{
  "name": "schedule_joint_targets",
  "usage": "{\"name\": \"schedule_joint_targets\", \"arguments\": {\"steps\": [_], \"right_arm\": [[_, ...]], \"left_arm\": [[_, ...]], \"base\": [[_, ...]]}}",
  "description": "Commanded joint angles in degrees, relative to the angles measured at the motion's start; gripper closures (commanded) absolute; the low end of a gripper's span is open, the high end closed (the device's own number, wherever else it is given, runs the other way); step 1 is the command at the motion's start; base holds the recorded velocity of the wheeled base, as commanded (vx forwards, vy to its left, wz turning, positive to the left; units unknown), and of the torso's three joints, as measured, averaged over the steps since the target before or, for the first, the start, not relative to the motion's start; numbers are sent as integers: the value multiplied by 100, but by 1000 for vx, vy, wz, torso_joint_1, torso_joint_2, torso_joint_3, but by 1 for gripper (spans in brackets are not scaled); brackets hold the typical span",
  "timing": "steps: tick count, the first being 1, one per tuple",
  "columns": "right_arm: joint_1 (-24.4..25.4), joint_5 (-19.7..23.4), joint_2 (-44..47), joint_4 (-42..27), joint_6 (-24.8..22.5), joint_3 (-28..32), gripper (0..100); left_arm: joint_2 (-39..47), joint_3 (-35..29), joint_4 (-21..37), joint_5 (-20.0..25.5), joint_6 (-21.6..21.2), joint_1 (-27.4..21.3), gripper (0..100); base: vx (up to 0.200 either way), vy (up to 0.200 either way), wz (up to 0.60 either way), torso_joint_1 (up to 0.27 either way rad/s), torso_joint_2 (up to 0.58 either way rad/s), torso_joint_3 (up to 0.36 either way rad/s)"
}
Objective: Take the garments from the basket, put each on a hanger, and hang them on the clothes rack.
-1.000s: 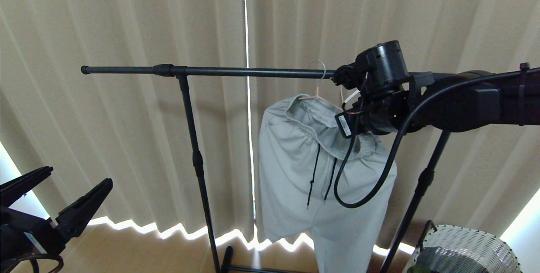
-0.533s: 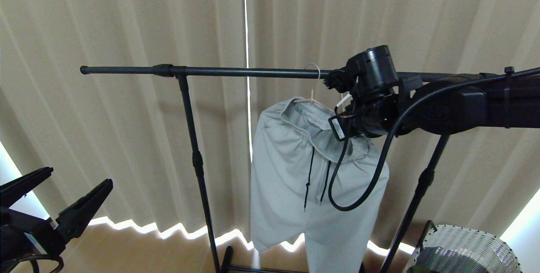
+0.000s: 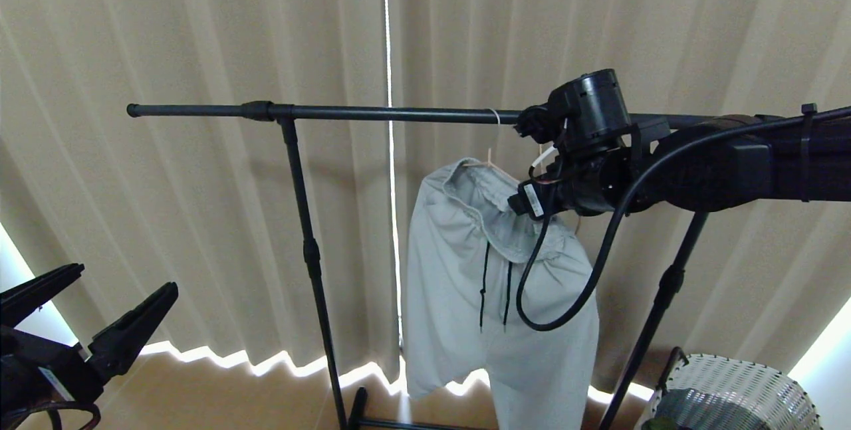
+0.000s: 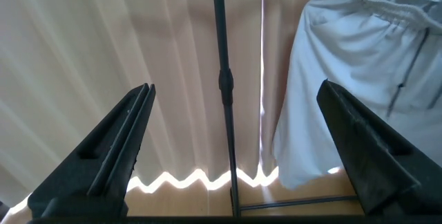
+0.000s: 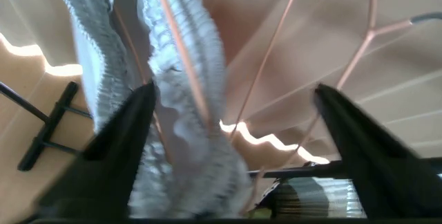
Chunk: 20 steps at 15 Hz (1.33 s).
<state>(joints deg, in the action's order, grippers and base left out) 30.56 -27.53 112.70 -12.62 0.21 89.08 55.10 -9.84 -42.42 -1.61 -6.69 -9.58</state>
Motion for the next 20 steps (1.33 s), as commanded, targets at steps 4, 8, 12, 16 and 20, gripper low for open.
{"name": "schedule_joint_targets", "arguments": {"steps": [4,8,12,16,20], "right_arm": [[2,54,-310,-4,410,-154,0],[46,283,-1031,216,463,-892,0],[99,467,-1998,1824,419,-2518,0],[38,485,-3712,2281,375,-4399,0],[-217,494,-4643,2316,392,-5559,0]], "left_arm": [[1,-1,-3,-6,1,9,0],[-35,-9,-3,-6,10,35,0],[-87,-18,-3,-15,10,70,0],[-342,105,24,-15,-201,220,0],[-237,87,24,-15,-245,211,0]], "base": [[0,0,0,0,0,0],[0,0,0,0,0,0],[0,0,0,0,0,0],[0,0,0,0,0,0],[0,0,0,0,0,0]]}}
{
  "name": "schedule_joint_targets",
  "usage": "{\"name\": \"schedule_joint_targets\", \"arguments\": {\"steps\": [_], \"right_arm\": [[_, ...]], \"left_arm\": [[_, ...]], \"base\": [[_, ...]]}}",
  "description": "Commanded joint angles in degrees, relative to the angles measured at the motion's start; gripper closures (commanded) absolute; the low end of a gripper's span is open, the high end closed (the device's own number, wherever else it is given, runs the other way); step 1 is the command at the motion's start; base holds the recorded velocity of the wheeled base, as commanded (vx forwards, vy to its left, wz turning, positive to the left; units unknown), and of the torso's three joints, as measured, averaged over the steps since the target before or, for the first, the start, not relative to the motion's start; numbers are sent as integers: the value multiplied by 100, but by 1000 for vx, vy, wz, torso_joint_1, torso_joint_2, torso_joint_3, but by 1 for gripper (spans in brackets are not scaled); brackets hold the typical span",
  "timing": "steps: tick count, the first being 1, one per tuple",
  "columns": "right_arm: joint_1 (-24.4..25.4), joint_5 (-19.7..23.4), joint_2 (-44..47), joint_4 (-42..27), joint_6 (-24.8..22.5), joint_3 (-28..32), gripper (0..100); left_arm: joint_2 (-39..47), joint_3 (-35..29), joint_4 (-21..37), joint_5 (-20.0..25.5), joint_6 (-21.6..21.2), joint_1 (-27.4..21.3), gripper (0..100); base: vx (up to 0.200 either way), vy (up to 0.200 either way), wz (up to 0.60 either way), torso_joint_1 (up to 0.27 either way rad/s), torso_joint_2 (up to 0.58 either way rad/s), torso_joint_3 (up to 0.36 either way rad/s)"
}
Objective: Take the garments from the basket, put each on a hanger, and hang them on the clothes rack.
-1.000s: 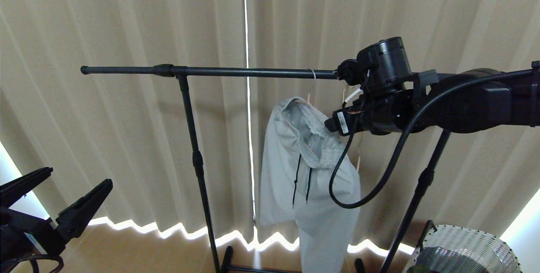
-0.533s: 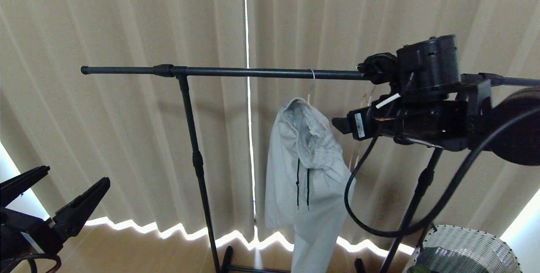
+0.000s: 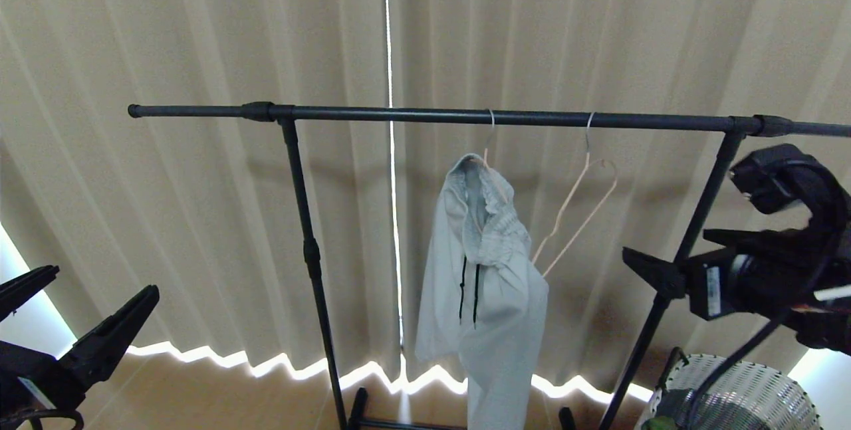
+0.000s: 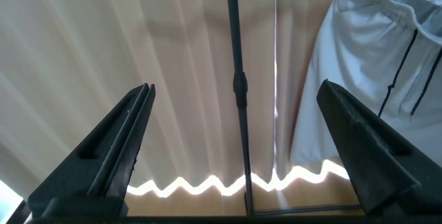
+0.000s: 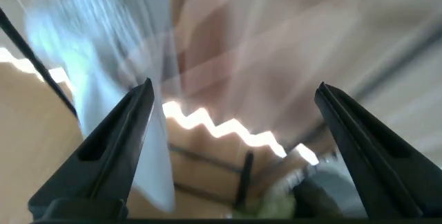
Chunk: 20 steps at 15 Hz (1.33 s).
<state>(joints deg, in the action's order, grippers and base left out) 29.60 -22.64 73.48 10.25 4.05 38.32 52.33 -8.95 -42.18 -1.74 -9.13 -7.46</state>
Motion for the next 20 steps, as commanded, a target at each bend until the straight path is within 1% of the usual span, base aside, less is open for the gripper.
{"name": "schedule_joint_targets", "arguments": {"steps": [1,2,3,5,6,7,8,10,11,15,16,18,20], "right_arm": [[-130,5,-924,38,26,-711,0],[-130,14,-1126,38,26,-914,0],[-121,119,-1346,91,26,-1142,0],[-121,480,-1618,267,-71,-1599,0],[-121,532,-1653,311,-229,-1722,0],[-121,532,-1653,311,-229,-1722,0],[-121,550,-1697,618,-449,-2003,0],[-121,594,-1662,1102,-440,-2258,0],[-121,682,-1539,1234,-440,-2285,0],[-121,822,-950,1269,-422,-2425,0],[-121,831,-827,1462,-405,-2487,0],[-130,831,-836,1559,-414,-2610,0],[-130,831,-818,1559,-414,-2610,0]], "left_arm": [[163,-10,-10,-1,-1,-19,0],[304,-46,-10,7,-1,-27,0],[488,-142,-18,7,-1,-36,0],[857,-380,-27,7,-1,-54,0],[954,-424,-27,7,8,-54,0],[954,-424,-27,7,8,-54,0],[1147,-380,-36,7,25,-71,0],[1367,-380,-45,7,157,-63,0],[1473,-388,-36,7,271,-63,0],[2035,-468,-62,-1,307,-54,0],[2237,-432,-194,-1,307,-63,0],[2237,-388,-229,-1,307,-63,0],[2220,-388,-238,-1,307,-54,0]], "base": [[0,0,0,0,0,0],[0,0,0,0,0,0],[0,0,0,0,0,0],[0,0,0,0,0,0],[0,0,0,0,0,0],[0,0,0,0,0,0],[0,0,0,0,0,0],[0,0,0,0,0,0],[0,0,0,0,0,0],[0,0,0,0,0,0],[0,0,0,0,0,0],[0,0,0,0,0,0],[0,0,0,0,0,0]]}}
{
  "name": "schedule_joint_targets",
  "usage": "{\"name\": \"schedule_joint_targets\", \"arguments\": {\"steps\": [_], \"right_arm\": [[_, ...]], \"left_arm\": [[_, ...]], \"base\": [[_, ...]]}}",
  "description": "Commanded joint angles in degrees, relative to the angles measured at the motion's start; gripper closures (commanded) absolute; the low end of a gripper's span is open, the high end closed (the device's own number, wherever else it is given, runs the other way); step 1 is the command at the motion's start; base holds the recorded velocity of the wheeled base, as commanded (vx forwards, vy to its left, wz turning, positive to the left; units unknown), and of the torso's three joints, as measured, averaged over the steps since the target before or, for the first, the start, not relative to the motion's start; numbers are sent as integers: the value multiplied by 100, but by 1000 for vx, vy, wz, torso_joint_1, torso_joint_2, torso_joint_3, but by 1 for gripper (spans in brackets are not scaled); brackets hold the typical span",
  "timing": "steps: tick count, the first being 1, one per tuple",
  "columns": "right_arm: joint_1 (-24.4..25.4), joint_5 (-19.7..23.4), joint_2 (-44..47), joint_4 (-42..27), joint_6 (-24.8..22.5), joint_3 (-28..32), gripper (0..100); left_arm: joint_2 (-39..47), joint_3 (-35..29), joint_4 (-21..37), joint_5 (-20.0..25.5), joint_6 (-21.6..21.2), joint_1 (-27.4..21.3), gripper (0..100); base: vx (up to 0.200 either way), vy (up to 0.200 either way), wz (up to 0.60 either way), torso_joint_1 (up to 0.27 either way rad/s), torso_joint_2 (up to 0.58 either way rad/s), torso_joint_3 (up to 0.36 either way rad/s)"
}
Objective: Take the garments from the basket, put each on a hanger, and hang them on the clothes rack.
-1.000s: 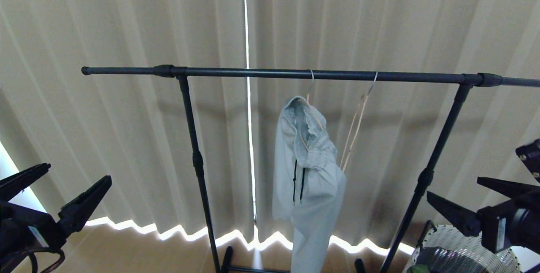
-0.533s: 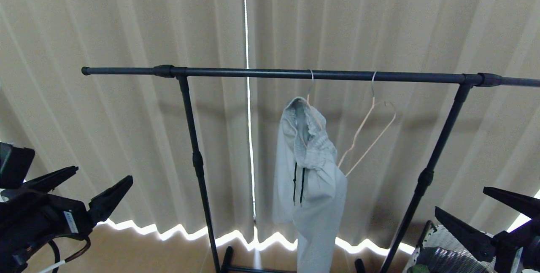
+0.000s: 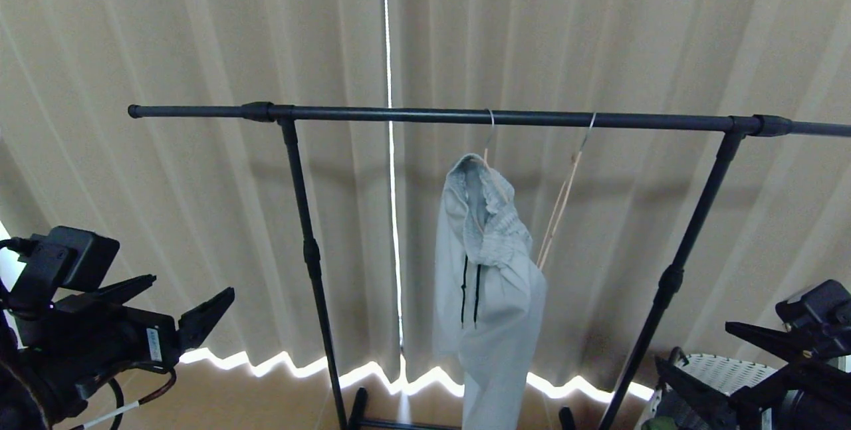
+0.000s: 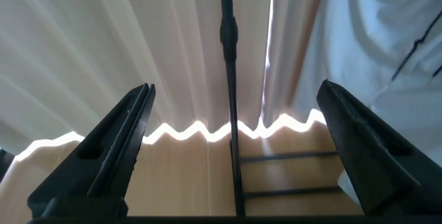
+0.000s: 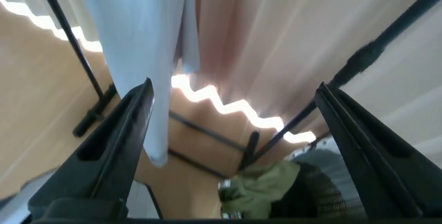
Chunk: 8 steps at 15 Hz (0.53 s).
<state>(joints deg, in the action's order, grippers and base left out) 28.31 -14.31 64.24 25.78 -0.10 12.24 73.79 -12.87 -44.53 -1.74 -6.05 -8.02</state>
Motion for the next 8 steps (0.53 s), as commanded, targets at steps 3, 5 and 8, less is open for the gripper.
{"name": "schedule_joint_targets", "arguments": {"steps": [3,5,8], "right_arm": [[-9,-1,229,6,-25,7,0],[-203,-10,484,23,-8,24,0],[-458,-1,800,436,-8,-29,0]], "left_arm": [[83,30,-3,-1,-11,-15,0],[109,48,-3,-1,-11,-129,0],[57,101,-3,-1,-46,-182,0]], "base": [[0,0,0,0,0,0],[0,0,0,0,0,0],[0,0,0,0,0,0]]}}
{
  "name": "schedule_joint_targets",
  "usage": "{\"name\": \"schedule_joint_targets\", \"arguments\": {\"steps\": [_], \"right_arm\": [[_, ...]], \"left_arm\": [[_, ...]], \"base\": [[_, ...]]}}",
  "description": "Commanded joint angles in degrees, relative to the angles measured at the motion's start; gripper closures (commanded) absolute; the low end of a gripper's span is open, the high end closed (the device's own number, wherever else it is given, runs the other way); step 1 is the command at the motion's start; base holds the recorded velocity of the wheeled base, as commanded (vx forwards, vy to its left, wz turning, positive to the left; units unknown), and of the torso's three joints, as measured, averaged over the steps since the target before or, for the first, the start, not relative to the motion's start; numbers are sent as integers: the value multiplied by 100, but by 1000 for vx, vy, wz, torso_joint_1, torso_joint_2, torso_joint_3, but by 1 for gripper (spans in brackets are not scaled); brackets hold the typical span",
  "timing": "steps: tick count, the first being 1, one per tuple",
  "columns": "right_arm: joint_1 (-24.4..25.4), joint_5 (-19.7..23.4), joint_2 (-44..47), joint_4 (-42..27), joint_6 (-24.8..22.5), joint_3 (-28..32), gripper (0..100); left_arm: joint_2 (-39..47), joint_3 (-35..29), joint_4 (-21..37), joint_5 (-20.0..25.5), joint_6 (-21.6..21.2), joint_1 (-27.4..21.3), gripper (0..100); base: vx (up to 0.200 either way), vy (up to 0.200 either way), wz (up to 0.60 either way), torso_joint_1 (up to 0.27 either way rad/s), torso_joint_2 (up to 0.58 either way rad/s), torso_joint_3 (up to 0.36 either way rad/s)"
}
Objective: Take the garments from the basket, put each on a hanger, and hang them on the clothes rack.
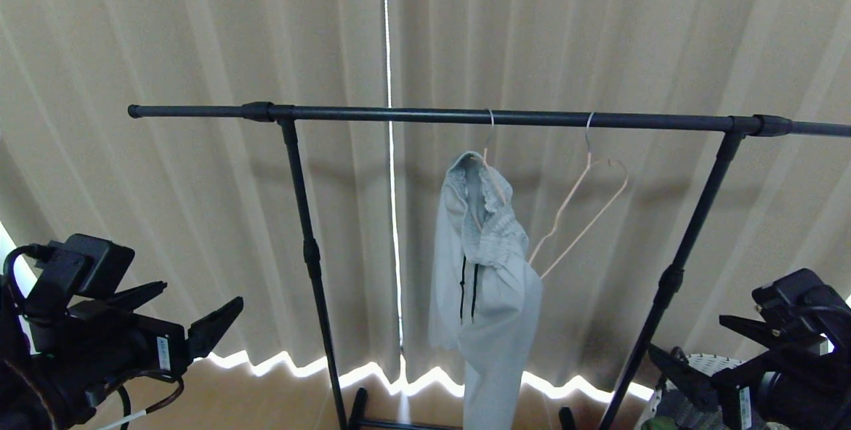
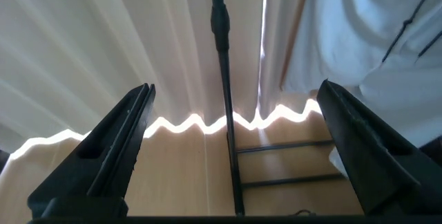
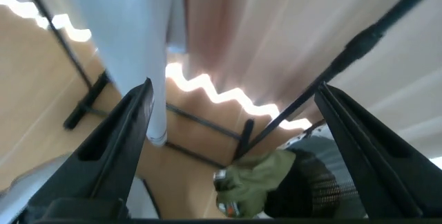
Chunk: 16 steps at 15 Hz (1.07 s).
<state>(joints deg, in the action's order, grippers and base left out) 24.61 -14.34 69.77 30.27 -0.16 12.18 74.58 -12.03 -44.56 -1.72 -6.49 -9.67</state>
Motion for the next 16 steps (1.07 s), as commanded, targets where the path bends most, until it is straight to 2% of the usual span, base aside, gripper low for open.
{"name": "schedule_joint_targets", "arguments": {"steps": [1,16], "right_arm": [[-159,1,371,164,7,-58,0],[-159,-52,55,181,-63,-190,0]], "left_arm": [[-111,61,0,-4,-11,-18,0],[-286,96,0,-4,-11,0,0]], "base": [[0,0,0,0,0,0],[0,0,0,0,0,0]]}}
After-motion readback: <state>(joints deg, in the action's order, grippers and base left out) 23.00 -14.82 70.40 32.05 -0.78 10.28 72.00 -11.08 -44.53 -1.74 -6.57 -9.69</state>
